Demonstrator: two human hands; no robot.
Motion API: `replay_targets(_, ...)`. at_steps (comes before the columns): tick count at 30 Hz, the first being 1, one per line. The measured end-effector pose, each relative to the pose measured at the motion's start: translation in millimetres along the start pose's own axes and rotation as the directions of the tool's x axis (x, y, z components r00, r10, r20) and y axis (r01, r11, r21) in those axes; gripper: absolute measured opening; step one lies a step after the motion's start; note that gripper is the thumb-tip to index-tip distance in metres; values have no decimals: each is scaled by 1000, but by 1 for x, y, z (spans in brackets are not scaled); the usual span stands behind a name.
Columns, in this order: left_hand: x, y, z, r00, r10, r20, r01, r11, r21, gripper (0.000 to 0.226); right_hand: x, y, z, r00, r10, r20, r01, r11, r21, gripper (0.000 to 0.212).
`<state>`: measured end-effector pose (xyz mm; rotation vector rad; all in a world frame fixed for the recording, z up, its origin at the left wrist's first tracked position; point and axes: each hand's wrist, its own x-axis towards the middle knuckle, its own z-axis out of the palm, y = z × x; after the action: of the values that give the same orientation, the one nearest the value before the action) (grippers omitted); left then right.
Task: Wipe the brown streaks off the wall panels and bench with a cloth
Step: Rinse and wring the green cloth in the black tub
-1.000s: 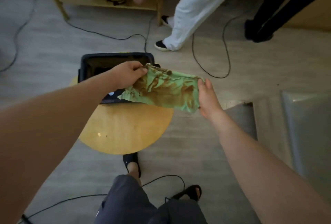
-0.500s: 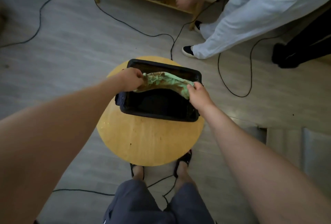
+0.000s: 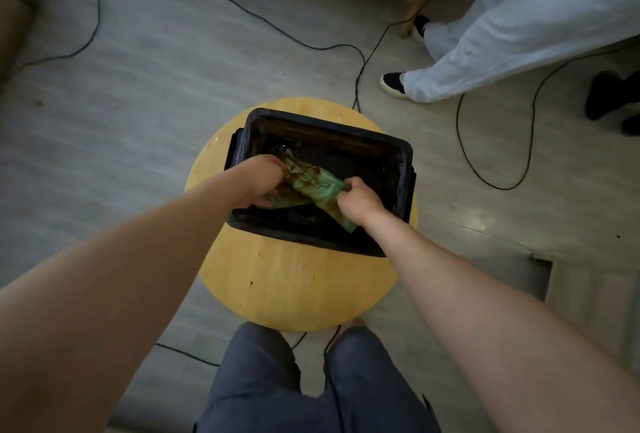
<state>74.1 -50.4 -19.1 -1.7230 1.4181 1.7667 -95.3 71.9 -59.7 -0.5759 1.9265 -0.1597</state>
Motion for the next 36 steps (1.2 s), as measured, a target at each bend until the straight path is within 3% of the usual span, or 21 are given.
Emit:
replay_targets(5, 23, -4, 9, 994, -16, 111, 16, 1000, 0, 16, 21, 9, 9, 991, 77, -106, -62, 989, 137, 53)
replay_targets(8, 42, -12, 10, 992, -37, 124, 34, 999, 29, 32, 35, 9, 20, 949, 143, -281, -78, 970, 230, 50)
replay_targets(10, 50, -13, 9, 990, -64, 126, 61, 998, 29, 38, 44, 5, 29, 941, 196, -276, -120, 956, 269, 55)
replay_targets(12, 58, -15, 9, 984, -109, 141, 112, 994, -10, 44, 49, -1, 35, 961, 211, -177, -158, 949, 273, 54)
replay_targets(17, 69, -17, 14, 974, -160, 161, 190, 963, -190, 39, 32, -20, 48, 996, -14, -89, 48, 921, 388, 36)
replay_targets(20, 74, -13, 21, 974, -156, 163, 196, 942, -274, 38, 10, -34, 54, 982, -110, -153, 173, 852, 494, 30)
replay_targets(22, 77, -10, 27, 975, -155, 161, 200, 924, -325, 38, 4, -45, 57, 961, -143, -235, 249, 816, 522, 39)
replay_targets(24, 80, -9, 31, 977, -140, 163, 192, 910, -367, 34, 6, -57, 59, 935, -154, -319, 298, 828, 475, 45)
replay_targets(28, 75, -4, 35, 978, -63, 199, 141, 900, -412, 34, 23, -61, 64, 843, -190, -504, 327, 924, 199, 45)
replay_targets(30, 74, -6, 34, 974, 26, 225, 66, 918, -392, 37, 33, -55, 60, 795, -256, -550, 333, 942, 42, 46)
replay_targets(33, 80, -15, 26, 958, 51, 282, 71, 912, -405, 42, 52, -36, 49, 764, -317, -562, 260, 948, -181, 46)
replay_targets(36, 88, -21, 22, 974, 18, 225, 74, 917, -392, 41, 66, -16, 40, 769, -120, -628, 139, 990, -19, 45)
